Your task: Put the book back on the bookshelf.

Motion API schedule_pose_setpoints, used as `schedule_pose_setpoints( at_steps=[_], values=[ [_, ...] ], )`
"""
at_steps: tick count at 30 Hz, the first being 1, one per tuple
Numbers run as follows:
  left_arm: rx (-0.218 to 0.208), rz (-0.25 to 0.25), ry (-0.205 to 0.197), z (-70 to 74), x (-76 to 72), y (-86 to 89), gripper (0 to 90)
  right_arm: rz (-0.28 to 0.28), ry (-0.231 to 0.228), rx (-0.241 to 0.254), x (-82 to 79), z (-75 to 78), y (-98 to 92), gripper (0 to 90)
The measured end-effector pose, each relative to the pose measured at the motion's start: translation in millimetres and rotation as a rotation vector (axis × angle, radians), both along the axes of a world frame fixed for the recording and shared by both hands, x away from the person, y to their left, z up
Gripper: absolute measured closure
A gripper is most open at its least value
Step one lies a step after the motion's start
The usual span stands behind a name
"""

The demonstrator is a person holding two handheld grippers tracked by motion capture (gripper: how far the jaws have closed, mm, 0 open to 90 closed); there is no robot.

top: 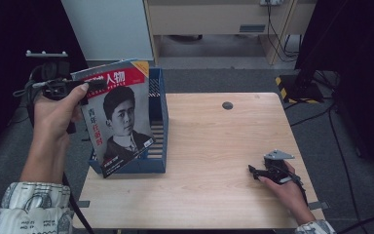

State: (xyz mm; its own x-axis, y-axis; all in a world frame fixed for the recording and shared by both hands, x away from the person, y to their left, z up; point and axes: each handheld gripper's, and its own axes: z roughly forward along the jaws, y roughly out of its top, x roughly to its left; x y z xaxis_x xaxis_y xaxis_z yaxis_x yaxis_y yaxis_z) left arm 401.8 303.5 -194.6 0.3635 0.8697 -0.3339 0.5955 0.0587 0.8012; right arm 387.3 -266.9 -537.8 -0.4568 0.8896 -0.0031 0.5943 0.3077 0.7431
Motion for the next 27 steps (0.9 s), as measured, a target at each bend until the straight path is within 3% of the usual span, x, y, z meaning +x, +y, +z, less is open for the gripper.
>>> schedule_pose_setpoints(
  at_steps=[10, 27],
  values=[
    [0.012, 0.013, 0.007, -3.1, -1.1, 18.7, 86.4, 0.000, 0.000, 0.000, 0.0, 0.0, 0.0, 23.5],
    [0.030, 0.087, -0.008, -11.7, -9.8, 64.9, 86.4, 0.001, 0.002, 0.000, 0.0, 0.1, -0.1, 23.5]
  ],
)
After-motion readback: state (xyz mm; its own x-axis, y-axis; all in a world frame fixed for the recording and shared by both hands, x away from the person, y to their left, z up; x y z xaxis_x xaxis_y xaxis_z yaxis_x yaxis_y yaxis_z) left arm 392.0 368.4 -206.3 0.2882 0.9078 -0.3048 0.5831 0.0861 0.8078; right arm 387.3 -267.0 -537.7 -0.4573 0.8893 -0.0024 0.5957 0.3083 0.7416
